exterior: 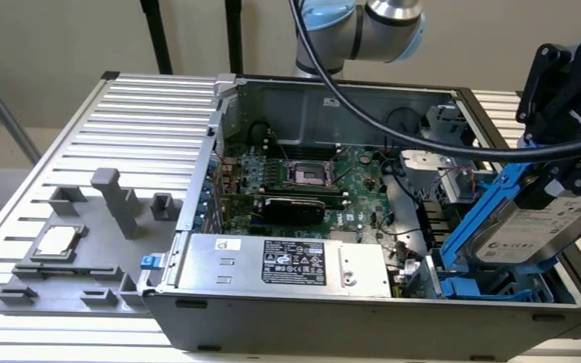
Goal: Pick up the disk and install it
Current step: 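Insert the disk into the insertion slot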
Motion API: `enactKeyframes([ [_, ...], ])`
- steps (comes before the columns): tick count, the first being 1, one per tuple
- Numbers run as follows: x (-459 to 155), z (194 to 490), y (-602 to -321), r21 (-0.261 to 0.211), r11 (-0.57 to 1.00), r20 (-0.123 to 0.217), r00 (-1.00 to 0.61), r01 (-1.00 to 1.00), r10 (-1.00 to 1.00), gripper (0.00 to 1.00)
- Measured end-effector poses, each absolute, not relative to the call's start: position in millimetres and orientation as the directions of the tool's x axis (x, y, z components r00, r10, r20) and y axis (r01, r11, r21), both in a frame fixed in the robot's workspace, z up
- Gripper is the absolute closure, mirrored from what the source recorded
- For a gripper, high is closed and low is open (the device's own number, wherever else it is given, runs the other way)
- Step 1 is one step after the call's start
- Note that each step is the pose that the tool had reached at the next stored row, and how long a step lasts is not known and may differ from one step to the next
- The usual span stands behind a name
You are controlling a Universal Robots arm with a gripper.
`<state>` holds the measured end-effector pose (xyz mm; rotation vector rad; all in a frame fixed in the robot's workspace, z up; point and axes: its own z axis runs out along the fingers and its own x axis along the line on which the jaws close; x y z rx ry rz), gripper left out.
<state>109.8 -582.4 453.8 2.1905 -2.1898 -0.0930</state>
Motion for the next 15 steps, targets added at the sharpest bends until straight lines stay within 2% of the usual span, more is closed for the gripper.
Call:
enactKeyframes([
  [15,110,440,-581,0.071,-0.001,-0.011,0.000,-0.998,-1.000,0.67],
])
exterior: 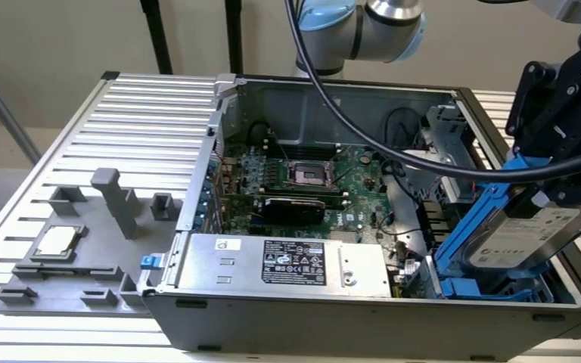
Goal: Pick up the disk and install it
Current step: 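Insert the disk into the insertion slot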
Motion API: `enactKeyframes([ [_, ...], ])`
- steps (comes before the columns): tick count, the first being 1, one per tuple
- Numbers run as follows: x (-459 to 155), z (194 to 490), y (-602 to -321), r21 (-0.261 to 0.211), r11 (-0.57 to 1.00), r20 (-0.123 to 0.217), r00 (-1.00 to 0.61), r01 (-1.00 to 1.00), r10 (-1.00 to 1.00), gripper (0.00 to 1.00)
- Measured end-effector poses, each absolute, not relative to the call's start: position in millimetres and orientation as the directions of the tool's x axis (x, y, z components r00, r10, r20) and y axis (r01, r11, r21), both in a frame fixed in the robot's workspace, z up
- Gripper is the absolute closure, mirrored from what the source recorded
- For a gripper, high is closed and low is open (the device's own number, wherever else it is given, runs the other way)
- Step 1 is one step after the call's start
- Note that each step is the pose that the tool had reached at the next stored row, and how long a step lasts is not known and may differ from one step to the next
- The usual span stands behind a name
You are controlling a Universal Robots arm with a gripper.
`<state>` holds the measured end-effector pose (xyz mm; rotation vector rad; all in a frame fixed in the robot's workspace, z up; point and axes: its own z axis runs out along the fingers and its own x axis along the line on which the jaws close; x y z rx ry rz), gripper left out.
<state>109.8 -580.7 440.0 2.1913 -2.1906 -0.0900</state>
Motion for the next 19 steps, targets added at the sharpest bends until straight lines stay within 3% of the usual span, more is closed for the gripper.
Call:
enactKeyframes([
  [19,110.9,434.0,-580.1,0.071,0.000,-0.012,-0.001,-0.998,-1.000,0.67],
])
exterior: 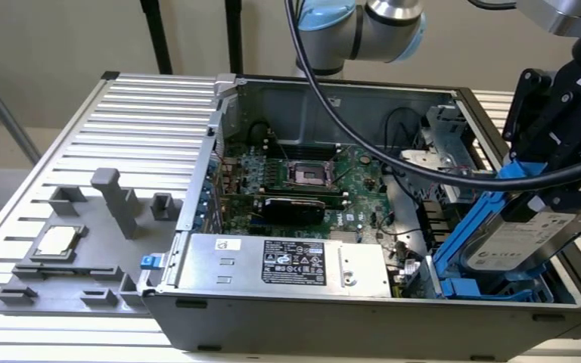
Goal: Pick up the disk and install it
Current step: 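Insert the disk into the insertion slot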
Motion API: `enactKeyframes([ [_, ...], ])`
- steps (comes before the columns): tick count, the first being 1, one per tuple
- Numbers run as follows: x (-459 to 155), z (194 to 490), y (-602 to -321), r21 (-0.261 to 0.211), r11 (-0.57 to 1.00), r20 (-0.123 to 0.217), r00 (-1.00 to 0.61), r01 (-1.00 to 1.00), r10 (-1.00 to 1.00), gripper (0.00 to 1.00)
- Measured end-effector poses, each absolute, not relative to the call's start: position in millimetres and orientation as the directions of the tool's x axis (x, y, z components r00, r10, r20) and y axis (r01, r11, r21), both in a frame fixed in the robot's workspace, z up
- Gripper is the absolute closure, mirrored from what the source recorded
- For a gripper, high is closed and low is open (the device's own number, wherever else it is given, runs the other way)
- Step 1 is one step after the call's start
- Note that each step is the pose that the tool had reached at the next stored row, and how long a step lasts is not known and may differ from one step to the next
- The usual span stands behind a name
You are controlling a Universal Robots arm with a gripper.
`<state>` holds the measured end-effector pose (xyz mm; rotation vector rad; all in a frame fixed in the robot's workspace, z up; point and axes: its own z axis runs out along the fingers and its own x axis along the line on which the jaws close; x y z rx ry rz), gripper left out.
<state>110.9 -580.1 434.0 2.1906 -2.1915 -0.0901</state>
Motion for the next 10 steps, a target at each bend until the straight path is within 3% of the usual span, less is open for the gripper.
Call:
enactKeyframes([
  [10,111.1,430.5,-578.2,0.071,0.004,-0.012,-0.005,-0.998,-1.000,0.67],
])
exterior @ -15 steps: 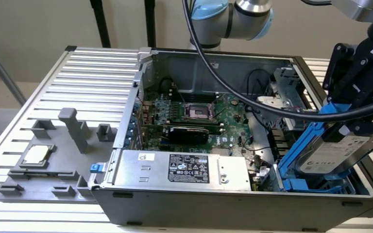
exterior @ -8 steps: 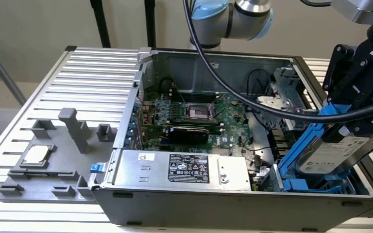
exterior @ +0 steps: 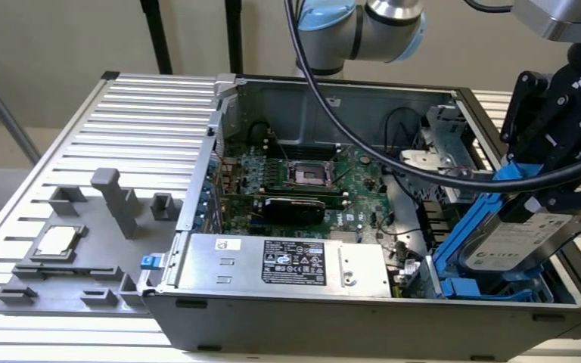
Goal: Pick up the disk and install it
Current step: 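Insert the disk into the insertion slot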
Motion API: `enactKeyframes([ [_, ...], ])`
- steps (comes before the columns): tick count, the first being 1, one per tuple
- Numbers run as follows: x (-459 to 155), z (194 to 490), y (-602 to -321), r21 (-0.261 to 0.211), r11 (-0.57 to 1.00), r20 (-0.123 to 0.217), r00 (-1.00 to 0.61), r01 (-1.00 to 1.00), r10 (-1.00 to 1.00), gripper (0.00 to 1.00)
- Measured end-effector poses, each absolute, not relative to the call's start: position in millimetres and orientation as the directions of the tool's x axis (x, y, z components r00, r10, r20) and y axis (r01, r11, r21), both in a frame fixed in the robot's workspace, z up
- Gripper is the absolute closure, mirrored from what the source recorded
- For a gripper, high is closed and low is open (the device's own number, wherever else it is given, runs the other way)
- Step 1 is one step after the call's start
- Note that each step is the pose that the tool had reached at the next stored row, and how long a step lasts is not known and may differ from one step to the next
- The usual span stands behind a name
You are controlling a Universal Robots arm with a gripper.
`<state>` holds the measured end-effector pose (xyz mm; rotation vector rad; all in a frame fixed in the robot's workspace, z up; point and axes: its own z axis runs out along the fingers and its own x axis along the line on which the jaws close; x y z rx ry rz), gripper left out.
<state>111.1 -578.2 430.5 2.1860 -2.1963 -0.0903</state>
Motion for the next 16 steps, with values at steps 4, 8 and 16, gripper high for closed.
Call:
enactKeyframes([
  [4,111,429,-577,0.071,0.005,-0.011,-0.006,-0.997,-1.000,0.67],
  [8,111,425,-577,0.070,0.006,-0.012,-0.006,-0.997,-1.000,0.67],
  [16,111,417,-576,0.071,0.006,-0.011,-0.006,-0.997,-1.000,0.67],
])
